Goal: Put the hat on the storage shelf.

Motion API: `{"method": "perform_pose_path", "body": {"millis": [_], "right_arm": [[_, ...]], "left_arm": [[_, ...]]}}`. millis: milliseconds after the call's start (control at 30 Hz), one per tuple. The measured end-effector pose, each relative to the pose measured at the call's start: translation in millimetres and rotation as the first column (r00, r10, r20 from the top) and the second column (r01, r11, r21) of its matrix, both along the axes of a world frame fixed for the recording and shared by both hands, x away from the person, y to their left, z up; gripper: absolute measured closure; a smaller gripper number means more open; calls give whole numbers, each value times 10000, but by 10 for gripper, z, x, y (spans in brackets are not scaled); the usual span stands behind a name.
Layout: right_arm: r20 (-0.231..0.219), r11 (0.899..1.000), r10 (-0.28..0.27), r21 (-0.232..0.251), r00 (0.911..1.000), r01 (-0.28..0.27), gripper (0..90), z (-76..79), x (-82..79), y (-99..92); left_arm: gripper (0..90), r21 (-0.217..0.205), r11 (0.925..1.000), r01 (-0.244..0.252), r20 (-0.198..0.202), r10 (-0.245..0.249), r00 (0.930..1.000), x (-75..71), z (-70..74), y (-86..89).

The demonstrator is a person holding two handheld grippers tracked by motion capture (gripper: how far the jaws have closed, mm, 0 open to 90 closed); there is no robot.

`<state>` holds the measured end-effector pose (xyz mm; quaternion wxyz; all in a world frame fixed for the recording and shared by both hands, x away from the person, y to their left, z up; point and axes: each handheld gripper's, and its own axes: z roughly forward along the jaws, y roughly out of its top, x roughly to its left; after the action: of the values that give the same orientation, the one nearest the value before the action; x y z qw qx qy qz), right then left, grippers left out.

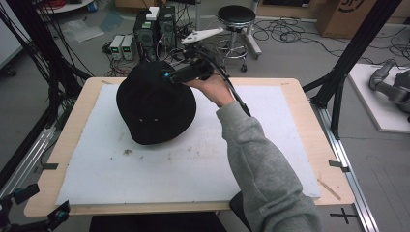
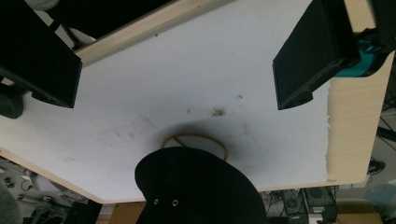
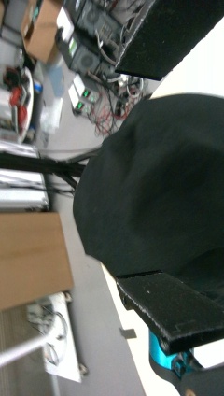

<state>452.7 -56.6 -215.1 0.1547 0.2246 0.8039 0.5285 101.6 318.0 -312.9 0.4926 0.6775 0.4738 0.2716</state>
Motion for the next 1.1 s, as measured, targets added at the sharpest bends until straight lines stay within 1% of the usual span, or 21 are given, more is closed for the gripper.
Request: {"method": "perform_pose_path", "body": {"millis": [33, 67, 100, 167, 200, 233, 267, 333, 400, 467, 667, 733, 767, 800, 833, 867, 933, 967, 1000, 1033, 1100], "right_arm": [[-100, 9998, -192, -36, 9998, 191, 11, 8, -16, -74], [-77, 9995, -317, -10, 9995, 316, 11, 6, -35, -136], [101, 9987, -468, 181, 9989, 466, 12, -5, -71, -244], [114, 9973, -697, 231, 9975, 695, 12, -23, -121, -411], [211, 9960, -841, 316, 9962, 834, 12, -41, -144, -497], [142, 9950, -949, 331, 9954, 944, 12, -55, -165, -580], [72, 9929, -1151, 296, 9933, 1148, 12, -69, -183, -657], [65, 9882, -1471, 449, 9891, 1467, 12, -105, -242, -813], [-38, 9832, -1785, 383, 9839, 1785, 12, -133, -306, -955], [32, 9809, -1897, 441, 9818, 1894, 12, -167, -378, -1081], [62, 9616, -2655, 741, 9641, 2644, 12, -288, -629, -1501], [49, 9532, -2927, 801, 9562, 2914, 12, -333, -718, -1645], [42, 9491, -3048, 852, 9524, 3033, 12, -356, -756, -1700], [66, 9444, -3174, 925, 9483, 3155, 12, -380, -800, -1752], [96, 9420, -3242, 951, 9459, 3219, 12, -405, -844, -1802], [161, 9391, -3336, 927, 9426, 3308, 12, -432, -888, -1847], [242, 9304, -3591, 883, 9330, 3559, 12, -488, -978, -1928], [285, 9283, -3648, 887, 9306, 3612, 12, -517, -1020, -1970], [238, 9234, -3764, 909, 9262, 3729, 11, -543, -1068, -2009], [306, 9195, -3861, 927, 9220, 3820, 11, -569, -1110, -2051], [416, 9093, -4097, 983, 9113, 4043, 12, -618, -1189, -2134]], "left_arm": [[17, 4, 10000, 25, 48, -25, 10000, 27, 9, 2], [17, 9, 9999, 103, 112, -104, 9999, 72, 26, 4], [17, 21, 9999, 151, 146, -151, 9998, 110, 40, 4], [17, 73, 9996, 283, 245, -284, 9993, 189, 67, 5], [17, 27, 9994, 351, 305, -351, 9989, 233, 77, 1], [17, 35, 9992, 411, 320, -411, 9986, 275, 90, 0], [17, -5, 9990, 454, 355, -454, 9983, 319, 100, -4], [17, -84, 9982, 588, 399, -584, 9975, 413, 115, -11], [18, -108, 9973, 729, 445, -724, 9964, 512, 128, -19], [17, -210, 9960, 872, 485, -861, 9951, 614, 136, -34], [17, -229, 9933, 1136, 535, -1122, 9922, 903, 140, -106], [17, -221, 9920, 1243, 558, -1229, 9908, 990, 138, -129], [17, -192, 9922, 1230, 556, -1218, 9910, 1032, 137, -140], [17, -29, 9939, 1103, 534, -1100, 9925, 1072, 137, -156], [17, 252, 9949, 972, 514, -984, 9938, 1113, 137, -171], [17, 417, 9950, 908, 453, -927, 9947, 1150, 142, -178], [17, 322, 9948, 963, 495, -978, 9940, 1221, 151, -170], [17, 301, 9952, 928, 540, -943, 9941, 1252, 156, -163], [17, 314, 9958, 865, 573, -882, 9944, 1281, 160, -155], [17, 283, 9961, 832, 609, -848, 9945, 1312, 158, -147], [17, 275, 9969, 731, 587, -746, 9955, 1371, 151, -136]]}}
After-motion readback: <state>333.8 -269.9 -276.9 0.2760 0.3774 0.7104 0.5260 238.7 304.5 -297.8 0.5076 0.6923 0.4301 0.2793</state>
